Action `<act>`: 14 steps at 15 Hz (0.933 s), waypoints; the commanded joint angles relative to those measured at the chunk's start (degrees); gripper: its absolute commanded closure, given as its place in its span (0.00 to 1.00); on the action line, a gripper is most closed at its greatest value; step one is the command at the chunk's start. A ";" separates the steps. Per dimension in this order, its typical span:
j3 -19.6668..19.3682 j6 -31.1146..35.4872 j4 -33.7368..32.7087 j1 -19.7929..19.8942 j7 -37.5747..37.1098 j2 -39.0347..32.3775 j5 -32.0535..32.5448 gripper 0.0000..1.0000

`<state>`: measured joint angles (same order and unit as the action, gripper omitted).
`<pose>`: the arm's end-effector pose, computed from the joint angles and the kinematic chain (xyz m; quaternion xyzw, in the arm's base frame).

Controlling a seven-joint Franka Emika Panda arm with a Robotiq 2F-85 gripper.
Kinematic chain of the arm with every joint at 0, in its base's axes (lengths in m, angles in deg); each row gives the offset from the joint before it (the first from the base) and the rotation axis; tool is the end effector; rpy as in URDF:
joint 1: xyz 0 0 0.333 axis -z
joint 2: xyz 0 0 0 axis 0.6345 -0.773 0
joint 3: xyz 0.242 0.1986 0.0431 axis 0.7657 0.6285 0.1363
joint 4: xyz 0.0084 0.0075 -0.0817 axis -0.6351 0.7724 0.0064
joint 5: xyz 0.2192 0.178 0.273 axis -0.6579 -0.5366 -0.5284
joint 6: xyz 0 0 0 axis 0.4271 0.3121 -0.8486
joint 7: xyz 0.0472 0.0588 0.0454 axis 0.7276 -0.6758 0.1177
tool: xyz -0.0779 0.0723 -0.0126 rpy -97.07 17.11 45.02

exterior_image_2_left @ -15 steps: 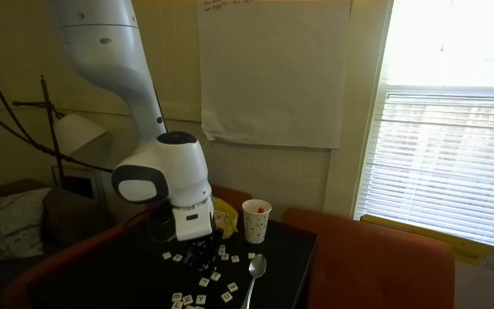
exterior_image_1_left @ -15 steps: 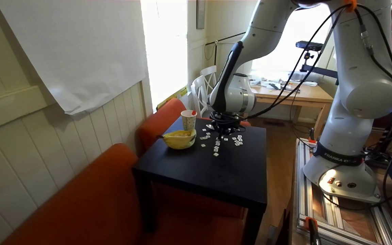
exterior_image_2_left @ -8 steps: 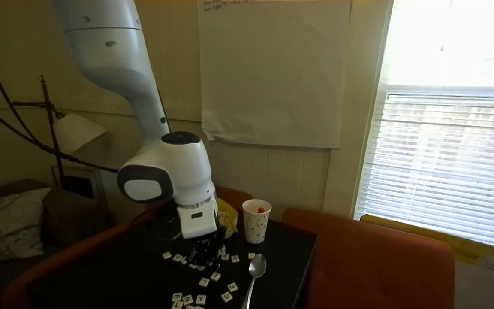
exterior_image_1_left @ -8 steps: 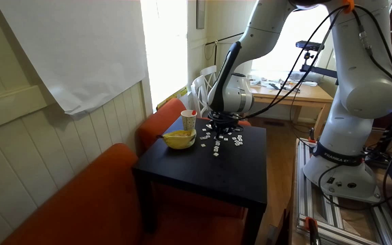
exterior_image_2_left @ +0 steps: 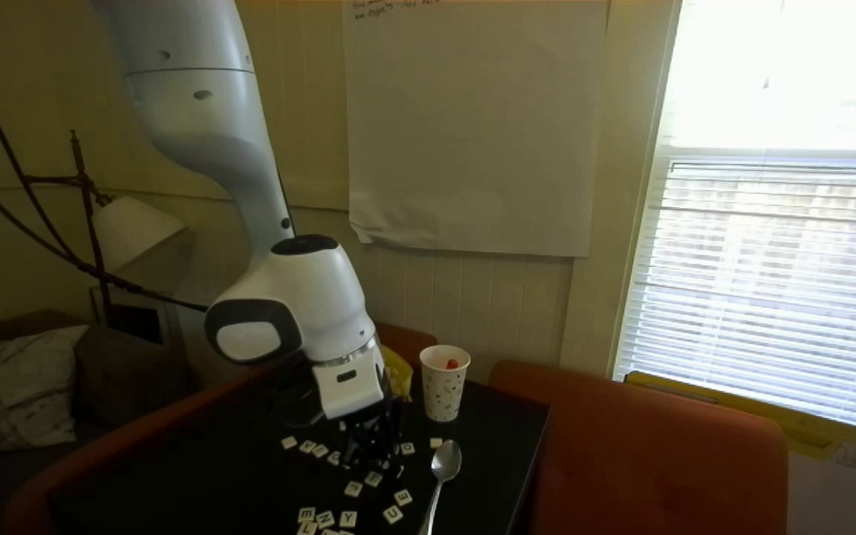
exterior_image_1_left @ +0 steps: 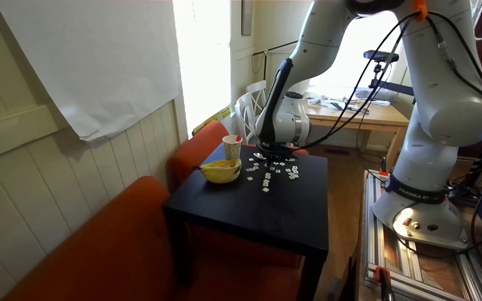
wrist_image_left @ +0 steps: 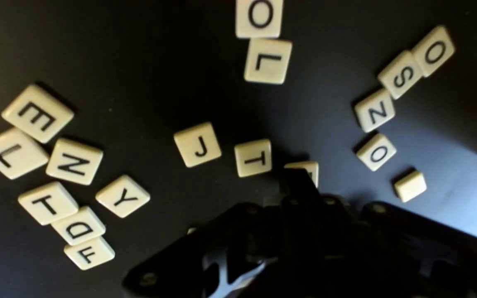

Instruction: Move three letters and place them next to the spoon

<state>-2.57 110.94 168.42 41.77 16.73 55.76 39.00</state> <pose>0.4331 -0.1168 0.1386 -0.7239 0.6707 -0.1595 0.0258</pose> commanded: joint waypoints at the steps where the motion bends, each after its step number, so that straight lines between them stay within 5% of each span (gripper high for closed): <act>1: -3.52 3.53 -1.08 -2.92 0.70 -3.75 -0.89 0.98; 5: -6.24 3.43 -0.68 -4.66 0.44 -3.79 -0.71 0.99; 8: -4.64 2.69 -0.60 -3.06 0.83 -1.56 -0.87 0.98; 14: -3.04 2.17 5.32 -1.10 0.61 10.73 -0.02 0.98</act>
<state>-6.31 113.97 168.83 39.25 16.70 57.46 38.96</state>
